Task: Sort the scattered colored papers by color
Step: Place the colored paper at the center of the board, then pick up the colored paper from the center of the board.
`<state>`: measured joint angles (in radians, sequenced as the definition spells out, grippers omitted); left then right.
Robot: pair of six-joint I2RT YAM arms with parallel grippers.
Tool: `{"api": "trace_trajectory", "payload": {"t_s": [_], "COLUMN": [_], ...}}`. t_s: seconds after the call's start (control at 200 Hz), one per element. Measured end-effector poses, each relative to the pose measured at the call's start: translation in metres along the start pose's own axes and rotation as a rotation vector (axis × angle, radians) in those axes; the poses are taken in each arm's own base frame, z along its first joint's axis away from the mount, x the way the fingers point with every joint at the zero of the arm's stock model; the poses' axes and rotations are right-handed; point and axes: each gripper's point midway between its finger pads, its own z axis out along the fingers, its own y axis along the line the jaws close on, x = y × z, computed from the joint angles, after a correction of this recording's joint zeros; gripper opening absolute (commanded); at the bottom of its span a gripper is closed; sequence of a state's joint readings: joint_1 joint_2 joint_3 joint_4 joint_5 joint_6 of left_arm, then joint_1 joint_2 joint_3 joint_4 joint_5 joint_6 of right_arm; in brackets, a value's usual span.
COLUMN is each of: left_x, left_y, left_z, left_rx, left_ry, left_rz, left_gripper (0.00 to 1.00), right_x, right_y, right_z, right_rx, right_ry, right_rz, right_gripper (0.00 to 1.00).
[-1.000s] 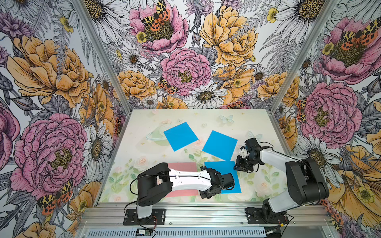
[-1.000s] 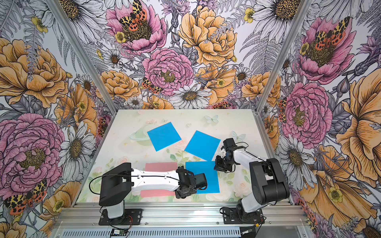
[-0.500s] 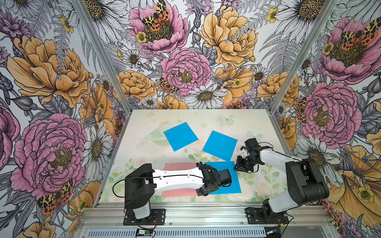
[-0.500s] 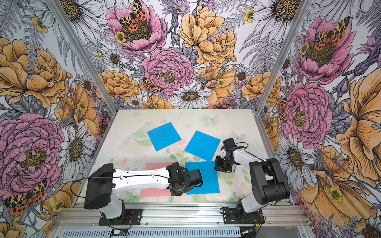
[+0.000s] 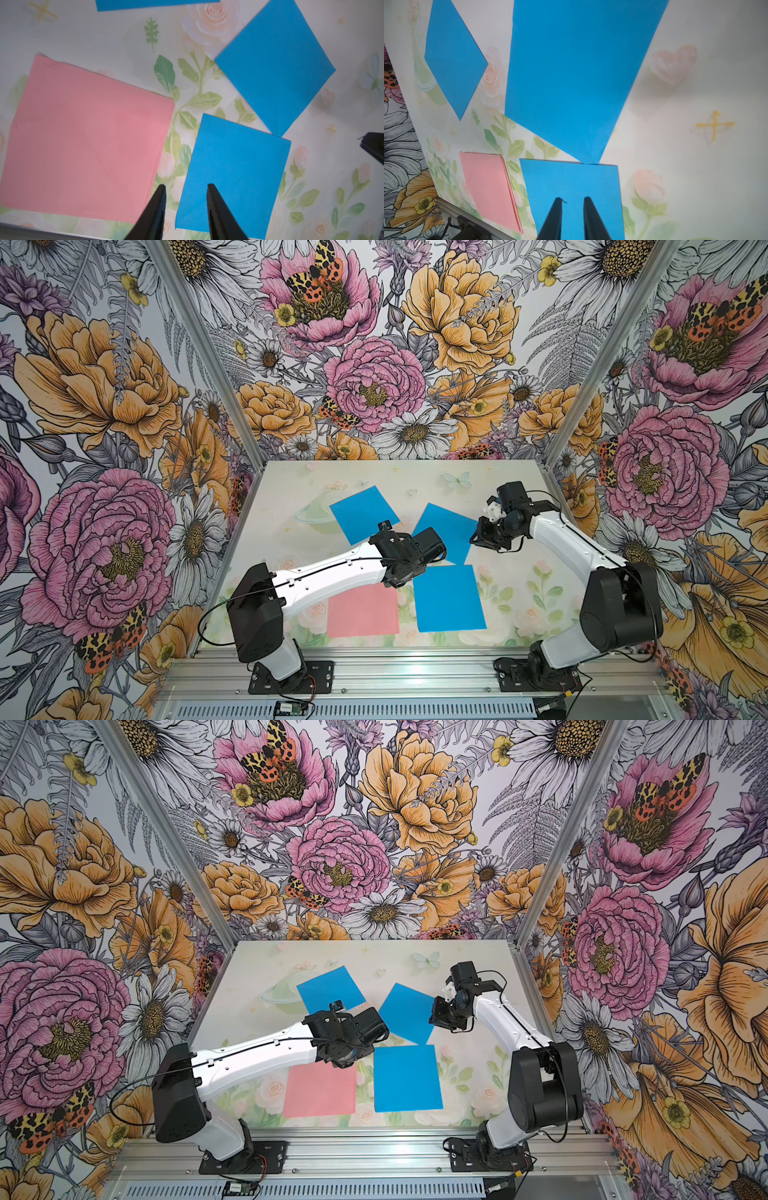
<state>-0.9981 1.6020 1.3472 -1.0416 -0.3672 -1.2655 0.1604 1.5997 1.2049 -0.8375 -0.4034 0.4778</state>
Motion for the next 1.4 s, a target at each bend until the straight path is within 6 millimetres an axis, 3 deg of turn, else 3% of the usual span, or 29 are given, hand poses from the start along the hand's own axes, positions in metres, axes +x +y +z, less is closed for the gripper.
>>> {"api": "trace_trajectory", "payload": {"t_s": [0.1,0.22,0.32,0.405,0.55,0.701,0.921,1.401], "left_x": [-0.039,-0.08,-0.106,-0.116,-0.115,-0.111,-0.093,-0.07], "left_y": [0.01,0.016,-0.005,-0.025,-0.04,-0.055,-0.075,-0.075], "left_z": [0.014,0.044,0.082,0.115,0.155,0.166,0.171,0.182], "left_rx": [0.01,-0.003,0.004,0.024,0.045,0.088,0.131,0.114], "left_ry": [0.006,0.041,0.082,0.118,0.196,0.24,0.287,0.348], "left_rz": [-0.039,-0.026,0.03,0.078,0.123,0.143,0.18,0.192], "left_gripper": [0.4,0.42,0.4,0.35,0.29,0.3,0.33,0.34], "right_x": [-0.037,-0.079,-0.109,-0.124,-0.131,-0.126,-0.131,-0.114], "right_y": [0.01,0.017,0.017,0.01,-0.016,-0.042,-0.051,-0.065], "right_z": [0.009,0.017,0.026,0.042,0.079,0.102,0.097,0.096], "right_rx": [0.006,0.022,0.037,0.056,0.102,0.154,0.186,0.24], "right_ry": [-0.012,-0.047,-0.077,-0.072,-0.017,0.034,0.024,0.082], "right_rz": [-0.005,-0.026,-0.036,-0.027,0.014,0.053,0.066,0.094], "right_gripper": [0.22,0.21,0.21,0.21,0.19,0.18,0.18,0.18]}}
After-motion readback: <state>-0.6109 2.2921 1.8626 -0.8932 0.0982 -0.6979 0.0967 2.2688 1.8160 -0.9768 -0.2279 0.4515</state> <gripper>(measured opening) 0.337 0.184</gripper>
